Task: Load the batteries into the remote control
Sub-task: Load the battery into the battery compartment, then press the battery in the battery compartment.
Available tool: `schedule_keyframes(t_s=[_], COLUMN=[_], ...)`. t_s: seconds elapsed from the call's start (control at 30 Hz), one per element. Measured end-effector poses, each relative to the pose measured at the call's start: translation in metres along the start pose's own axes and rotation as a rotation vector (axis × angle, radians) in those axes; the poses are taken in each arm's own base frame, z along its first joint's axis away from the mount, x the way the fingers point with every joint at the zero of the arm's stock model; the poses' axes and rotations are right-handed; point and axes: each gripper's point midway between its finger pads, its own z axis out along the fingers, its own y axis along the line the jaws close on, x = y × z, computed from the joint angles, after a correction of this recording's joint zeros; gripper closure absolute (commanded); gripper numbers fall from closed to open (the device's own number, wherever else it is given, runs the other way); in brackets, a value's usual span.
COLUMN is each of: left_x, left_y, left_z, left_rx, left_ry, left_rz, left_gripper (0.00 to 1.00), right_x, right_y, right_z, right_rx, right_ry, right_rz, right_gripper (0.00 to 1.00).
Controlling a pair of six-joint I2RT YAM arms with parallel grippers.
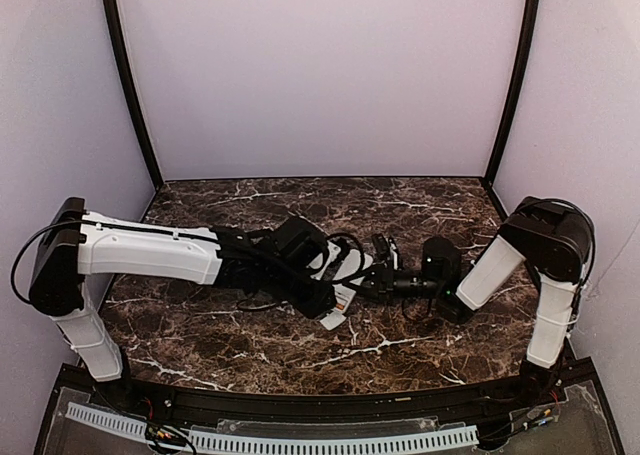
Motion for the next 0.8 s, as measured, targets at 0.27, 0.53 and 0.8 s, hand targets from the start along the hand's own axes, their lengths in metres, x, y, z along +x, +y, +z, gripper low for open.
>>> schedule_keyframes(t_s=[0.27,0.53,0.8], left_x=[-0.028,-0.03,-0.03], left_y=[0.028,0.027,0.004], left_z=[-0.055,-0.052,-0.042], left_rx=[0.046,0.175,0.313], left_ry=[-0.164,-0.173,-0.154], left_rz=[-0.055,-0.099,-0.098], left_gripper=[0.35,0.3,0.39], right_x=[-0.011,-0.018,-0.021], right_y=[0.026,0.054,0.064], right_z=[-0.005,-0.009,-0.007], right_rx=[-0.056,-0.084,-0.083], right_ry=[-0.026,-0.025,-0.011], right_rz=[-0.107,-0.243,-0.31], right_gripper=[1.0,1.0,1.0])
